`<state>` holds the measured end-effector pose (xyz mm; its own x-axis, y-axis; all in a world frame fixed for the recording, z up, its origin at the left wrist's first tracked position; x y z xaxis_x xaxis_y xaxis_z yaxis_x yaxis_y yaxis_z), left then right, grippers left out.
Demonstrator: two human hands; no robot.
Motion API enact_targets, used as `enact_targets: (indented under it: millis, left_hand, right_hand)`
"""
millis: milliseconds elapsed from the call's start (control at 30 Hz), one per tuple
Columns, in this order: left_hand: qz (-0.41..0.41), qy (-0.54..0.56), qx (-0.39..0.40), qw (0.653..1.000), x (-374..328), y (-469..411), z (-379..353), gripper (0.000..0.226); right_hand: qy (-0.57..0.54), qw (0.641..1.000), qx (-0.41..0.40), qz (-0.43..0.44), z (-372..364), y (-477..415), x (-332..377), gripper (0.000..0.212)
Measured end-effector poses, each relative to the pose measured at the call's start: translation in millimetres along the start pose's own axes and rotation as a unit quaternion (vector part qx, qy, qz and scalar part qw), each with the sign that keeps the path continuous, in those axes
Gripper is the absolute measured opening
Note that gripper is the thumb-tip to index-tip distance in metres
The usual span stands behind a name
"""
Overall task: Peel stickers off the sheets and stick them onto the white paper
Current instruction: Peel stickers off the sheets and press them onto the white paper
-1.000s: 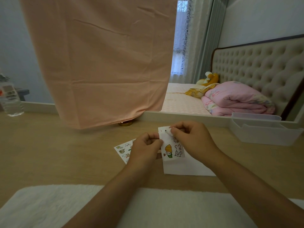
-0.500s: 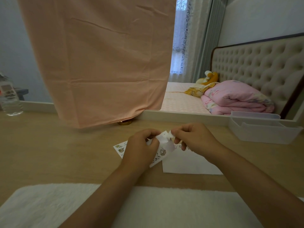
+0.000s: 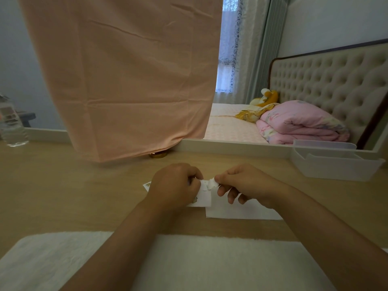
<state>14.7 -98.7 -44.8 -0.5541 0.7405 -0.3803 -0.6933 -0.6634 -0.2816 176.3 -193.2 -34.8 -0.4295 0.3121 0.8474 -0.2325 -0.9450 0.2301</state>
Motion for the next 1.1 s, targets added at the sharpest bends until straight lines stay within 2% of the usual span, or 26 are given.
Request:
enact_targets:
  millis: [200,300,433,600,733,900,1000,1100]
  left_hand:
    - [-0.041,0.012,0.032,0.999,4.0,-0.3,-4.3,0.018]
    - [-0.018,0.030,0.027,0.999,4.7,0.4,-7.0,0.011]
    - [0.036,0.172,-0.037,0.984,3.7,4.5,-11.4,0.008]
    - [0.096,0.342,-0.082,0.931,0.4,9.1,-14.4,0.012]
    - [0.110,0.413,-0.113,0.897,-2.2,10.3,-17.7,0.011]
    - [0.113,0.488,-0.125,0.856,-3.1,10.2,-22.0,0.005]
    - [0.100,0.508,-0.124,0.847,-7.4,10.6,-21.9,0.007]
    - [0.080,0.521,-0.116,0.842,-9.3,10.3,-23.9,0.015]
  right_hand:
    - [0.031,0.999,0.012,0.012,-0.3,1.9,0.6,0.022]
    - [0.044,0.997,-0.001,0.058,-2.8,2.6,5.9,0.020]
    - [0.046,0.990,-0.025,0.134,-6.3,3.6,14.2,0.019]
    - [0.043,0.981,-0.038,0.186,-9.1,7.8,22.6,0.015]
    - [0.034,0.981,-0.054,0.182,-11.8,8.7,24.4,0.011]
    - [-0.095,0.984,-0.102,0.115,-12.4,4.8,17.8,0.016]
    - [-0.149,0.978,-0.109,0.095,-16.0,2.8,15.0,0.010]
    - [-0.165,0.974,-0.128,0.094,-15.7,2.2,14.2,0.014]
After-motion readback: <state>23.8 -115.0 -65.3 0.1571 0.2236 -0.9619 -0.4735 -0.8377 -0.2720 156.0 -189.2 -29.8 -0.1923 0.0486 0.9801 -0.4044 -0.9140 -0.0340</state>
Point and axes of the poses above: each hand's wrist, its own y-axis away from the middle knuckle, its own z-axis out of the back of the hand, x = y × z, the point moved 3 cm from there along -y, towards the middle knuckle, and after that the axes turned 6 degrees about x, right-handed, at the moved point
